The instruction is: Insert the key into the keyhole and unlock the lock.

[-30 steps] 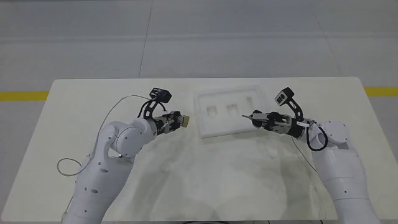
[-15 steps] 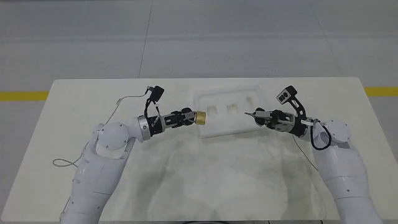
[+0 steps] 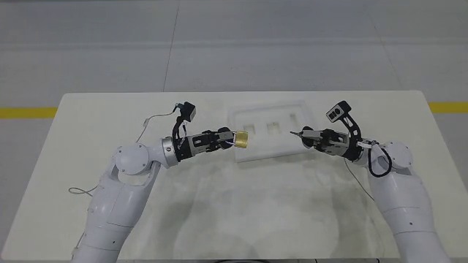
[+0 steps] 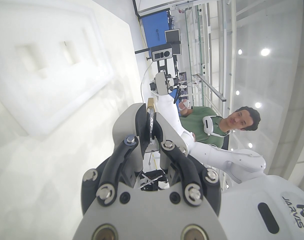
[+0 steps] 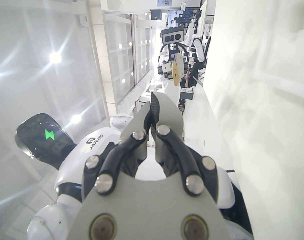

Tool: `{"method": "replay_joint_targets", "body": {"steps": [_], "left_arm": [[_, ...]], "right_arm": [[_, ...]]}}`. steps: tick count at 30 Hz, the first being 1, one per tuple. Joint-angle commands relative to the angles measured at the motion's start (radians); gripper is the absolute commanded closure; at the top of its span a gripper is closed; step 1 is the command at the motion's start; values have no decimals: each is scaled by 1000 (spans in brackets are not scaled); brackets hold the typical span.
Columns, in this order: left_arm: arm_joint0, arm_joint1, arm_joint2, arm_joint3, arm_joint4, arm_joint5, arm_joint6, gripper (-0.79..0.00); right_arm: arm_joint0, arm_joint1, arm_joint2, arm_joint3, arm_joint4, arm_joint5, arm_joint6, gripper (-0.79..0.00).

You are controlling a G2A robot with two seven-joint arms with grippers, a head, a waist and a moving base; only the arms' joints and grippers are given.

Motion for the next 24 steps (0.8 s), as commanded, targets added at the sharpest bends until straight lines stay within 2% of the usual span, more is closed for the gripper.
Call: {"method": "replay_joint_targets", "body": {"steps": [1,6,12,24], "left_arm": [[0,0,0,0,0,0,0,0],[4,-1,3,1,-6,3,11,0],[10,1,24,-15,-22,17,47,0],[3,3,72,-18,-78,40,55,0]], "right_arm": [[0,0,0,0,0,0,0,0],[0,0,0,0,0,0,0,0],[-21,1,-27,-58,-36,7,-55,0],[5,-3,-119,-103,-88,-2,-81,0]]}}
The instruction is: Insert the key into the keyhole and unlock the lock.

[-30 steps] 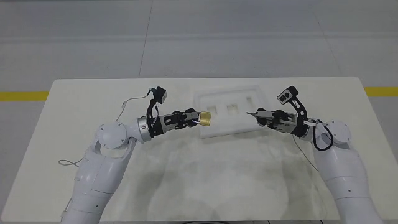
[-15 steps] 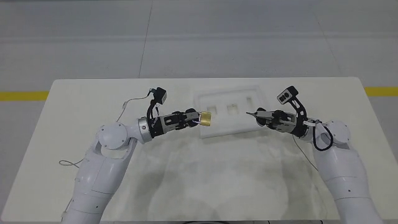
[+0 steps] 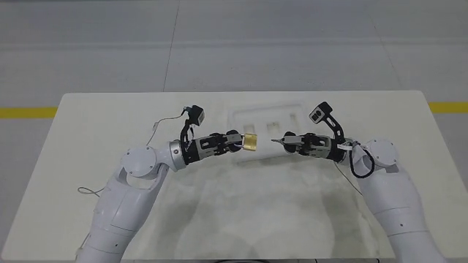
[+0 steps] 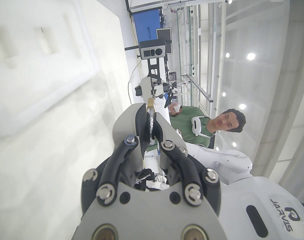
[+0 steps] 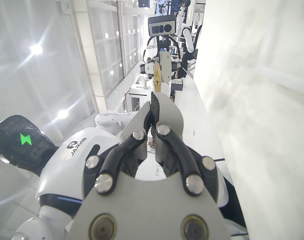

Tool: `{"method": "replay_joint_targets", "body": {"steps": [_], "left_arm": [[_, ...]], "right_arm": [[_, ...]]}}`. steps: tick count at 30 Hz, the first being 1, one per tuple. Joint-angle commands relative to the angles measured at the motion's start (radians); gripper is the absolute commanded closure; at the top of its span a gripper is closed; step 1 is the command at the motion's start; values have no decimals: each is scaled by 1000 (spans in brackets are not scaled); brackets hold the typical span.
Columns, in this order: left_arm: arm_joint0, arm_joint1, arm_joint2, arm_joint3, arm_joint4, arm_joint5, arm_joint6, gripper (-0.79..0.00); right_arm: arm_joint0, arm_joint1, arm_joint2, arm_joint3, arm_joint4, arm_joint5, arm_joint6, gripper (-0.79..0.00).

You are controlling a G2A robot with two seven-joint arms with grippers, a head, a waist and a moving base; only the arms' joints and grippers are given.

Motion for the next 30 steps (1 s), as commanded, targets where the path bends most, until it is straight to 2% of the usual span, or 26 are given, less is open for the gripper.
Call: {"method": "replay_joint_targets", "body": {"steps": [1,12,30], "left_arm": [[-3,1,5,4,-2,-3,4,0],[-9,6,10,12,0,3,22,0],[-9,6,10,12,0,3,22,0]], "right_arm": [[5,-1,-14,-5,-4,2,-4,0],[22,-5,-77,-14,-5,2,-30,0],[46,2,-103,-7,-46,-1,-79,0]]}}
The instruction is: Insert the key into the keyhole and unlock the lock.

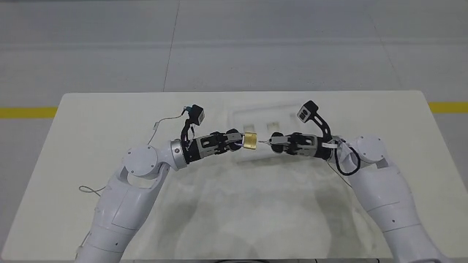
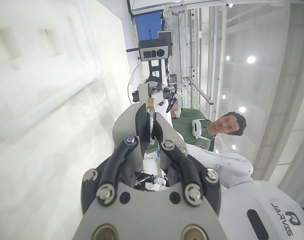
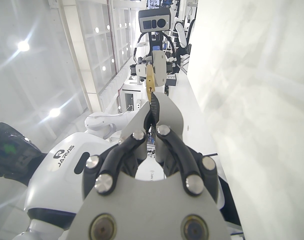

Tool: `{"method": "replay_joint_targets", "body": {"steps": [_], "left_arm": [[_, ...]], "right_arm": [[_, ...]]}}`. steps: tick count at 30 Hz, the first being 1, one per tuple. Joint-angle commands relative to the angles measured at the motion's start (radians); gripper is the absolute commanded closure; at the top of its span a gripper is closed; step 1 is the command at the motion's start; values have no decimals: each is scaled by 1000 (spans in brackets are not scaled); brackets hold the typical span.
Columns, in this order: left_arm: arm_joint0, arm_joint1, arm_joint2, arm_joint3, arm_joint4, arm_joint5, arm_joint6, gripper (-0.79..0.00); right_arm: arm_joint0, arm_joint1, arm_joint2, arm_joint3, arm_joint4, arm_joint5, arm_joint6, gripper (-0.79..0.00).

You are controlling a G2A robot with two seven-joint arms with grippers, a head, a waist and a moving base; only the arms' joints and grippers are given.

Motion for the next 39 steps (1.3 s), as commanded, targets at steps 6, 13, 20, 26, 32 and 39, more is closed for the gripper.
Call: {"method": "replay_joint_targets", "body": {"steps": [6,13,20,26,32,39], "left_arm": [[0,0,0,0,0,0,0,0],[0,0,0,0,0,0,0,0],[0,0,0,0,0,0,0,0],[0,0,0,0,0,0,0,0],[0,0,0,0,0,0,0,0],[0,0,0,0,0,0,0,0]], "right_arm": [[10,-1,-18,6,11,-2,-9,0],[21,0,-29,16,21,-5,-11,0],[23,2,-32,27,38,-11,-8,0],[33,1,-45,33,42,-12,-10,0],[44,0,-60,38,38,-14,-14,0],[43,3,-61,38,41,-20,-15,0]]}}
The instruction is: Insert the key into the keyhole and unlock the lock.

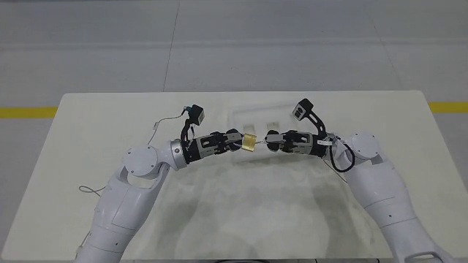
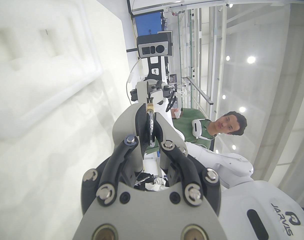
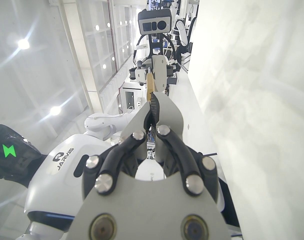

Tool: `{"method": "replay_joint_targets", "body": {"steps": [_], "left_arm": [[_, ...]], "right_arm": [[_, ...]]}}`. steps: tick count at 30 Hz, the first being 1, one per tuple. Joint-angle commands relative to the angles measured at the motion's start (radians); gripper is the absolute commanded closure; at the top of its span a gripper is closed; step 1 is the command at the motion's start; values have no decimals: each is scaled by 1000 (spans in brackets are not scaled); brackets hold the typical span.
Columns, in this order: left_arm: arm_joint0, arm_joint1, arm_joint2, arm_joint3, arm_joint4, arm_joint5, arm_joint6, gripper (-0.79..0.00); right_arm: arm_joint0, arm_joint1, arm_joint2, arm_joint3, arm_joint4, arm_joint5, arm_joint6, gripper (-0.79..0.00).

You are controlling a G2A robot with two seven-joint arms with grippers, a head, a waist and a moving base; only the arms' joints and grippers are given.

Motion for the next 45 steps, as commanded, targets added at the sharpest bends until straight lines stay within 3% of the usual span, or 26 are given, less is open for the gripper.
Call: {"method": "replay_joint_targets", "body": {"steps": [1,26,45], "left_arm": [[0,0,0,0,0,0,0,0],[33,12,-5,-37,-7,43,126,0],[20,21,3,-31,-16,50,136,0]], "right_arm": [[-3,1,2,-1,2,-2,-1,0],[-27,8,7,-33,-20,-52,-87,0],[3,1,-38,-24,-25,-53,-117,0]]}}
